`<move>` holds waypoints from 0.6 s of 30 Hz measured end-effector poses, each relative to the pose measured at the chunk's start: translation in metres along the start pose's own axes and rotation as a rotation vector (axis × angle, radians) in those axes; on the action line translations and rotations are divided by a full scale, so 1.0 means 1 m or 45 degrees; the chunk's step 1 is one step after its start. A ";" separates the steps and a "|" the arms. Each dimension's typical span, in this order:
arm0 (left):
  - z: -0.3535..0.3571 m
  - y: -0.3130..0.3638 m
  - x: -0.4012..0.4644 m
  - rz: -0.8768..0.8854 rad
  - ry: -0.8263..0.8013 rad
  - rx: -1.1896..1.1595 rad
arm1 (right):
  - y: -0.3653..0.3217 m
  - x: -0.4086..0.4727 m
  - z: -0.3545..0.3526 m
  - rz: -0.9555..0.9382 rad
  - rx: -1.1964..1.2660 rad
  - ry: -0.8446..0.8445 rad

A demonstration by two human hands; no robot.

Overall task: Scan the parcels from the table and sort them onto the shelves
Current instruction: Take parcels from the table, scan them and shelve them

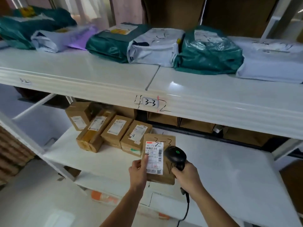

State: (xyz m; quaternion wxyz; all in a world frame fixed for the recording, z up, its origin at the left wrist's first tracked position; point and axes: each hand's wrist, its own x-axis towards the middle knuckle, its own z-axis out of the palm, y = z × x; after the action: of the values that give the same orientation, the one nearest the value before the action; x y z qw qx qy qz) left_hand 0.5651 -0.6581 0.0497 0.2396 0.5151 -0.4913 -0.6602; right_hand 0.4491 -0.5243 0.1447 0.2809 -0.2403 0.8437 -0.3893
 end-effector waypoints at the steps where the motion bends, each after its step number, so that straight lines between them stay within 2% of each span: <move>1: 0.002 -0.002 0.015 -0.020 0.001 0.008 | 0.000 0.010 0.003 0.018 0.004 0.007; 9: 0.008 -0.045 0.109 -0.240 -0.128 0.112 | 0.004 0.070 0.029 0.189 0.000 0.032; 14: 0.015 -0.015 0.112 -0.228 -0.244 0.232 | 0.010 0.100 0.052 0.291 0.013 0.066; 18: 0.015 -0.020 0.130 -0.282 -0.226 0.141 | 0.015 0.118 0.064 0.298 0.007 0.081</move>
State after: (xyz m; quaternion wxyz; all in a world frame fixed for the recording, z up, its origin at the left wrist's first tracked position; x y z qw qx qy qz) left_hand 0.5087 -0.7505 -0.0263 0.0922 0.5181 -0.4865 -0.6974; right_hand 0.4027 -0.6226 0.0651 0.2981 -0.1270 0.8733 -0.3638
